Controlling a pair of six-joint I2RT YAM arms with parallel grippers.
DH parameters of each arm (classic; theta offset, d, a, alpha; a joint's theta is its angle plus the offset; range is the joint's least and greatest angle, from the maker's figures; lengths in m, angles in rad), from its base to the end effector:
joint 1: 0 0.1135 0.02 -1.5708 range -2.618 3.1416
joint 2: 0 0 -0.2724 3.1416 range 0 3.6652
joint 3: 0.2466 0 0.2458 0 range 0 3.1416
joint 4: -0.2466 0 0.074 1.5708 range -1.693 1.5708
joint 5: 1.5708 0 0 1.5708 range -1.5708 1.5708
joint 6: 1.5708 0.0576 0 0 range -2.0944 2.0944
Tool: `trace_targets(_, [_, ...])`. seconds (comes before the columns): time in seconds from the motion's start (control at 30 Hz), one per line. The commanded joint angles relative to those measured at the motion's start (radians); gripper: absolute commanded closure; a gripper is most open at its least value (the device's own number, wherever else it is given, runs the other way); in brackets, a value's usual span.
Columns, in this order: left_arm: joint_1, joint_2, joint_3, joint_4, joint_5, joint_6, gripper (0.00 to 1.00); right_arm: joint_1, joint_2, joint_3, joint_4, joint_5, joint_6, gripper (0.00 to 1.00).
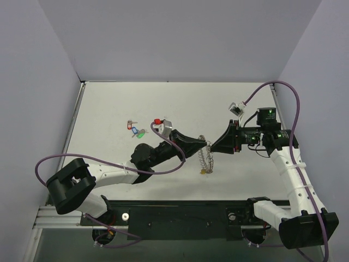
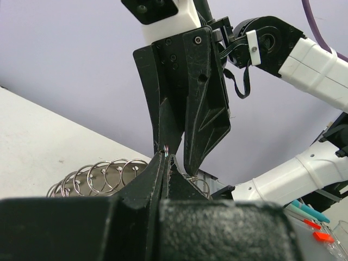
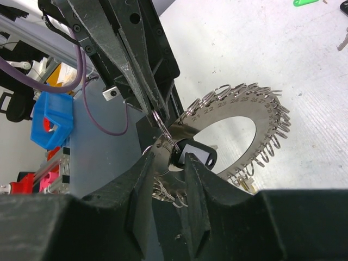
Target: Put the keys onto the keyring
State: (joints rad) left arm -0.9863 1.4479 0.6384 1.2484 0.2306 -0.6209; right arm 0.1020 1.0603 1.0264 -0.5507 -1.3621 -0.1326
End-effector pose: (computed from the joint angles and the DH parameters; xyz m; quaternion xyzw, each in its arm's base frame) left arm 0.1613 -0.2677 0.3080 0.1923 0.5061 -0.6464 0.5376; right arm 0.1921 0.0763 0.3556 -0.3761 0.6448 0.5489 0.3762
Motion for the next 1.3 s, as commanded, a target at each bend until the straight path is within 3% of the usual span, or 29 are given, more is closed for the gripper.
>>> trace_targets(0.0, [0.005, -0.018, 0.052, 0.278, 0.021, -0.011, 1.00, -0.001, 0.010, 0.057, -0.037, -0.049, -0.045, 0.75])
trace_targets(0.5, [0.005, -0.017, 0.061, 0.267, 0.039, -0.016, 1.00, -0.002, 0.021, 0.081, -0.087, -0.055, -0.098, 0.84])
trace_targets(0.7, [0.008, -0.017, 0.063, 0.263, 0.044, -0.017, 1.00, -0.013, 0.026, 0.096, -0.091, -0.051, -0.094, 0.78])
trace_targets(0.93, [0.009, -0.018, 0.060, 0.264, 0.047, -0.022, 1.00, -0.018, 0.041, 0.116, -0.126, -0.054, -0.124, 0.78])
trace_targets(1.27, [0.014, -0.012, 0.060, 0.279, 0.055, -0.036, 1.00, -0.010, 0.044, 0.116, -0.149, -0.063, -0.153, 0.94])
